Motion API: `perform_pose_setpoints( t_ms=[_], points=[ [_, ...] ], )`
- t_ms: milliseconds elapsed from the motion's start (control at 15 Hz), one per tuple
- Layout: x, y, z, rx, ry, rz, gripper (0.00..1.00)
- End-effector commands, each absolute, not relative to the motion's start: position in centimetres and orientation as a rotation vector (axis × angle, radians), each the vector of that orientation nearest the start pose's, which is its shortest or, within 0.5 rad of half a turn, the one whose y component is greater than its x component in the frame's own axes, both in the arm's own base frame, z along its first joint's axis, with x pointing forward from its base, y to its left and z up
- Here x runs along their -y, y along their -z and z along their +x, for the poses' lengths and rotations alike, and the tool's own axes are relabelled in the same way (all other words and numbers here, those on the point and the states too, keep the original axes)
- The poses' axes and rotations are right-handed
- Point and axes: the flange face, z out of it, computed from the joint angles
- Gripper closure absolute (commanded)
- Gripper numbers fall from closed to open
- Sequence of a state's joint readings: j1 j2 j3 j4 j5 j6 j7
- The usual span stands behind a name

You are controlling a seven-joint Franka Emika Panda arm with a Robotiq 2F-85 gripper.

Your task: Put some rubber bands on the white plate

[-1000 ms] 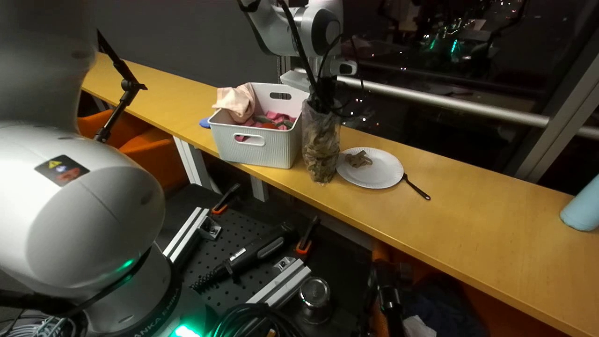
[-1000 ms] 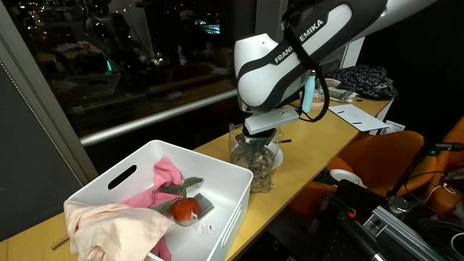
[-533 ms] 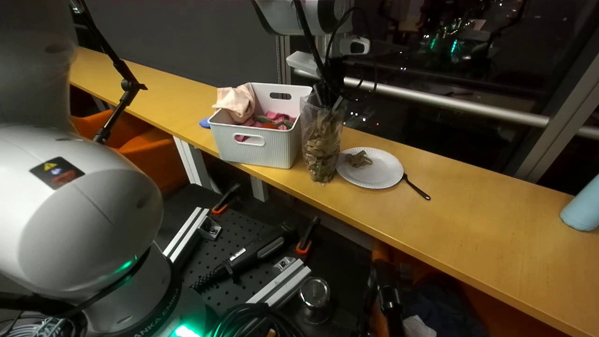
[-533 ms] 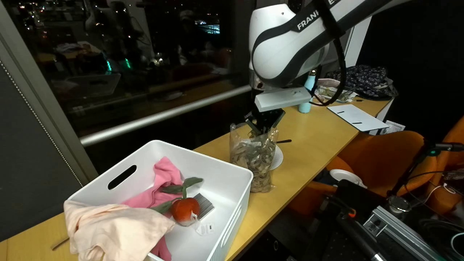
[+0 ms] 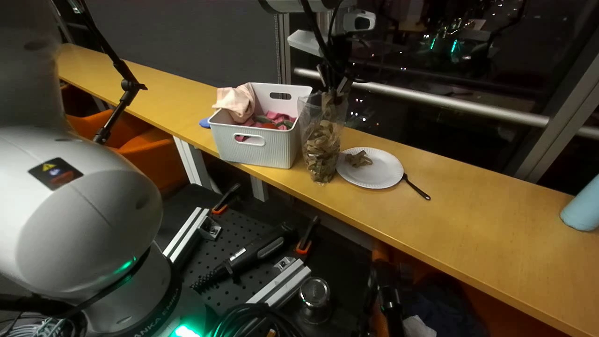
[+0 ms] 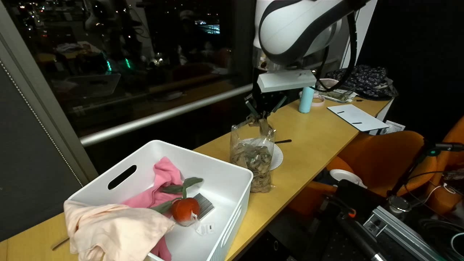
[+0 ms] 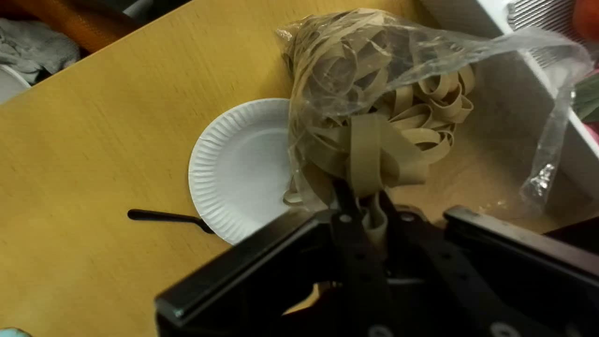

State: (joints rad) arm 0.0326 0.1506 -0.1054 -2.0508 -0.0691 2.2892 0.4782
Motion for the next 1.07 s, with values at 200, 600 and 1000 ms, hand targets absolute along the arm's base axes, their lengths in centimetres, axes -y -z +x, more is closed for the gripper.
perform_pose_setpoints(
  t_ms=[200, 600, 1000],
  points=[
    [7.5, -41.0, 57.5, -0.847, 0.229, -3.036, 0.97],
    [13.4, -43.3, 57.8, -0.890, 0.281, -2.943, 0.97],
    [14.9, -40.1, 61.6, -0.842, 0.266, -2.877, 0.97]
  ],
)
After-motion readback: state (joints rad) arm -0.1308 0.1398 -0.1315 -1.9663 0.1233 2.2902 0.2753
